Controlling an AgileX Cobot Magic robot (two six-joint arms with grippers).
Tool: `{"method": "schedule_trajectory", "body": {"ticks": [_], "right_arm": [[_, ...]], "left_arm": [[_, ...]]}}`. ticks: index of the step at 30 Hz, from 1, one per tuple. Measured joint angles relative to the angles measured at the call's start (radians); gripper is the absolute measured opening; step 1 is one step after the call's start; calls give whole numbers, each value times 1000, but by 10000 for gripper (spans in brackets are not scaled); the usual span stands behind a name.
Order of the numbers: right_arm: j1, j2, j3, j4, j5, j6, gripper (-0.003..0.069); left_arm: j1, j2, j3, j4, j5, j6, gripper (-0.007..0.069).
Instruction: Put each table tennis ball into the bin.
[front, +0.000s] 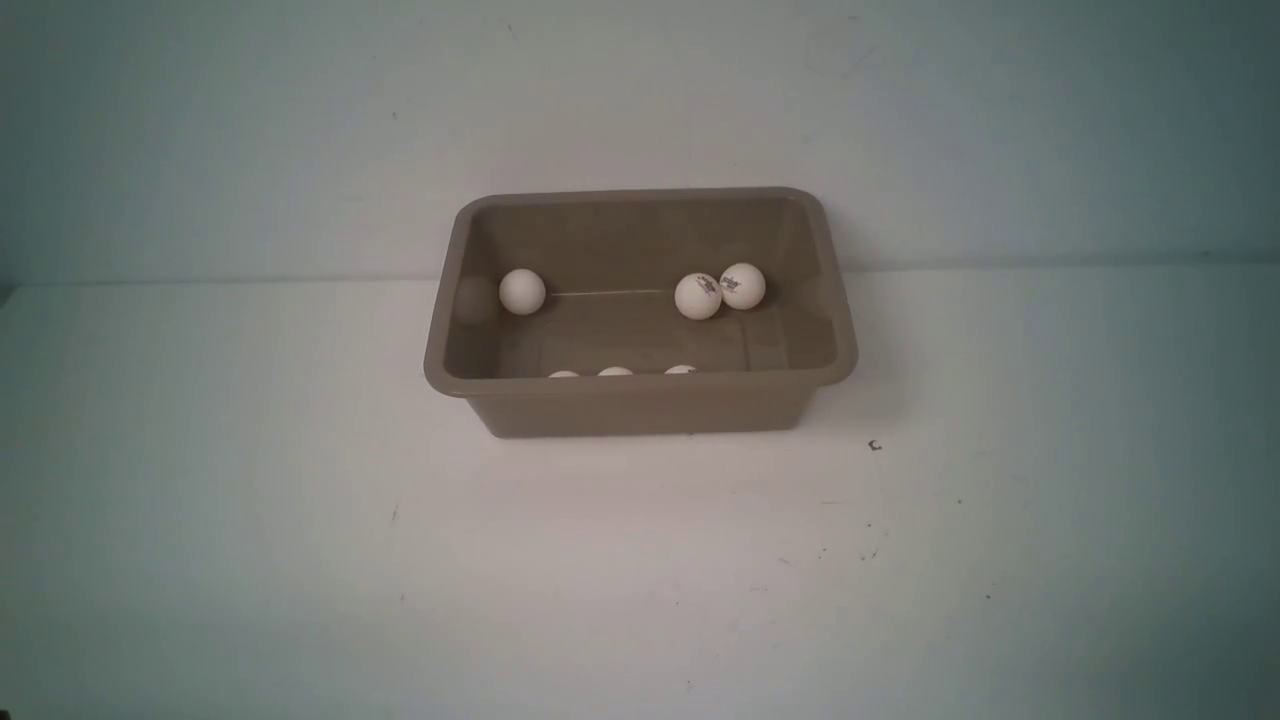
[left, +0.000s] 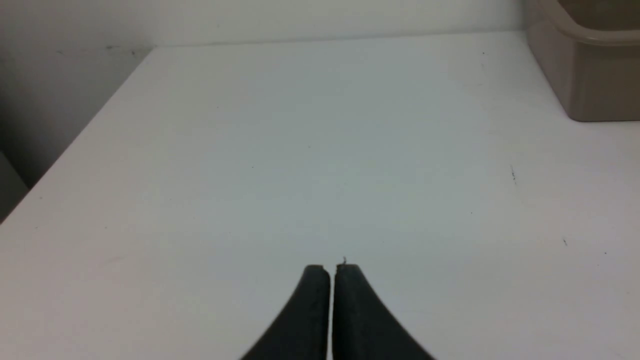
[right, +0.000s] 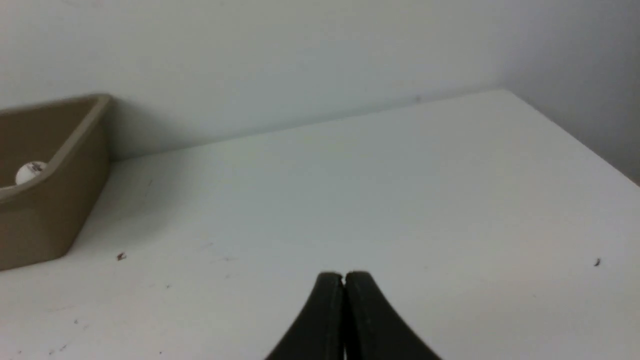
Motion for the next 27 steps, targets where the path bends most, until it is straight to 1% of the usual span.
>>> {"method": "schedule_trajectory", "body": {"ticks": [3, 8, 11, 19, 21, 22, 25, 26, 27], "right_arm": [[0, 0, 0, -8, 2, -13, -18], [0, -2, 0, -30, 6, -88, -18], [0, -2, 0, -30, 6, -96, -18], [0, -2, -1, 59, 6, -78, -18], [0, -2, -1, 102, 3, -131, -18], [0, -2, -1, 105, 3, -138, -18], [0, -2, -1, 176, 3, -303, -18], [0, -2, -1, 220, 3, -366, -18], [0, -2, -1, 220, 4, -385, -18]], "left_arm": [[0, 0, 0, 0, 0, 0, -4], [0, 0, 0, 0, 0, 0, -4], [0, 0, 0, 0, 0, 0, -4], [0, 0, 0, 0, 0, 0, -4], [0, 0, 0, 0, 0, 0, -4], [0, 0, 0, 0, 0, 0, -4], [0, 0, 0, 0, 0, -1, -4], [0, 0, 0, 0, 0, -1, -4], [0, 0, 0, 0, 1, -1, -4]]}}
